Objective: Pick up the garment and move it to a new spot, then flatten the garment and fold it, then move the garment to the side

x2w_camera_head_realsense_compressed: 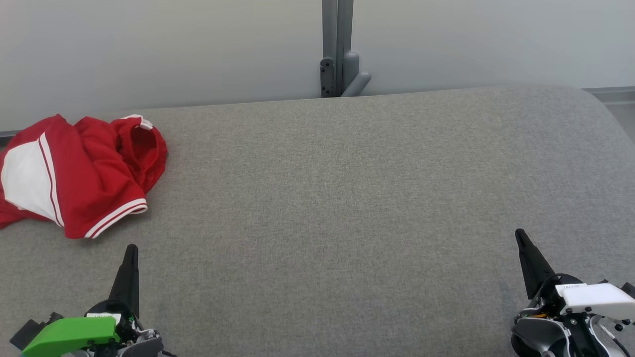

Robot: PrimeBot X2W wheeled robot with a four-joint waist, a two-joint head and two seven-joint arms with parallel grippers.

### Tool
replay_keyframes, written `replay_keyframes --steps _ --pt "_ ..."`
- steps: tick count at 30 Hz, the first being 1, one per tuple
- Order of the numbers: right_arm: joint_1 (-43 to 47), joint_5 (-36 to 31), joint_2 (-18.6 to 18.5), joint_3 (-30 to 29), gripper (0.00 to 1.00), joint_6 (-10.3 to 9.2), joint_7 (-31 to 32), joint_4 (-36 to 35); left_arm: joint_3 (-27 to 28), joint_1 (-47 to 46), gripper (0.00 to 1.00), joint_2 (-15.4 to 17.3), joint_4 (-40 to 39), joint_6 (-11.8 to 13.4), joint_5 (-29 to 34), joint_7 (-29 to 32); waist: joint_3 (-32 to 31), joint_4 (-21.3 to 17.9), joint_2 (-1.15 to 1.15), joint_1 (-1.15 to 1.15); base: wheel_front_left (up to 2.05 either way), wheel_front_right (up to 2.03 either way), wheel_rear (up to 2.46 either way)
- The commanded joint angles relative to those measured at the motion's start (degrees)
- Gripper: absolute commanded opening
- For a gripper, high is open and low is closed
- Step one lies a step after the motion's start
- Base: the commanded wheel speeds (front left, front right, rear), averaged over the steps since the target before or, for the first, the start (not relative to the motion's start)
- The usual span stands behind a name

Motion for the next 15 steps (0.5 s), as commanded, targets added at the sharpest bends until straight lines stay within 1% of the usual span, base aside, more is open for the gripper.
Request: replay_keyframes --steps 1,15 --pt "0.0 -0.3 0.0 -0.1 0.00 0.02 0.2 0.2 0.1 -0.6 0.00 0.0 -0.1 -0.3 -0.3 0.3 0.0 0.0 0.13 0.00 0.00 0.00 0.00" --pt "0.0 -0.3 0.0 -0.1 0.00 0.02 0.2 0.2 0.1 -0.6 0.00 0.0 -0.1 -0.3 -0.3 0.3 0.0 0.0 0.13 0.00 0.00 0.00 0.00"
